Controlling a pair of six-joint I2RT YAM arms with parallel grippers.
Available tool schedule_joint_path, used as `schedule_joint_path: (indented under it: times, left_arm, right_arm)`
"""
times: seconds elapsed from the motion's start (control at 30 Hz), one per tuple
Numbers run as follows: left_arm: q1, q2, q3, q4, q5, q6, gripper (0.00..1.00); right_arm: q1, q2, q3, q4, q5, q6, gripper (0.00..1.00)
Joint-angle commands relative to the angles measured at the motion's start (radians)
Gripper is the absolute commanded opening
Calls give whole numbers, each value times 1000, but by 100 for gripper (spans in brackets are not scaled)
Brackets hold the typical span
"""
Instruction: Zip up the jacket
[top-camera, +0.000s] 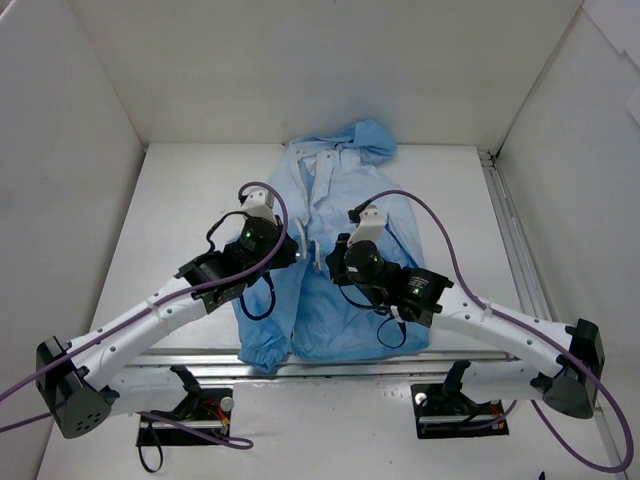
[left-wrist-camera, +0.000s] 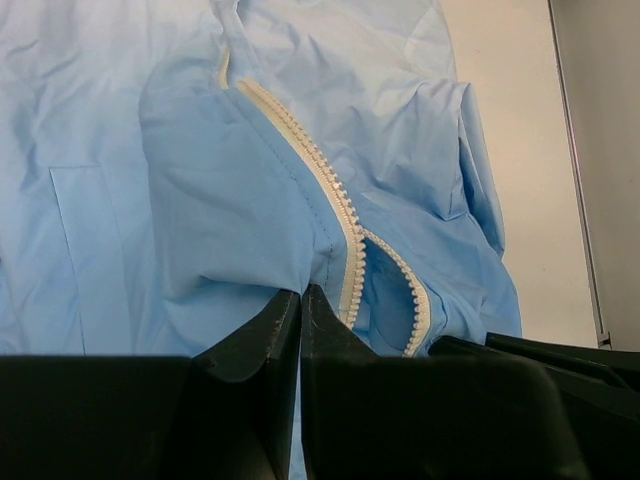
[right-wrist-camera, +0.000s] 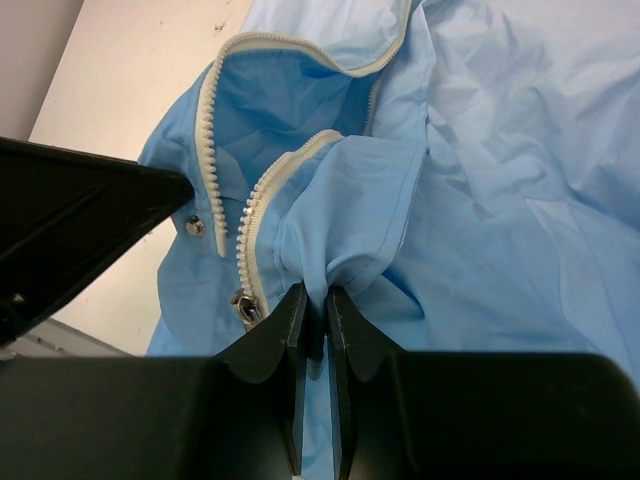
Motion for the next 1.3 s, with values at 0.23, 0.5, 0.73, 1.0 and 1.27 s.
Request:
schedule_joint_path:
  times: [0.23,0.5,0.73,1.0,1.27]
  left_arm:
    - [-45,-9,75,-10,-69,-102,0]
    - [-63,-15,85,-28,-115,-141,0]
    - [-83,1,91,-37,-150,-168,0]
    - [-111,10,102,-39,-180,-188,0]
    - [-111,19,107,-49,-196,-199,0]
  right_arm:
    - [16,-13,23,50,99,64,0]
    - [23,1,27,31,148,103,0]
    - [33,23,56,8,185,131,0]
    - [34,35,69,-5,189,163,0]
    - [39,27,81,-7,195,166,0]
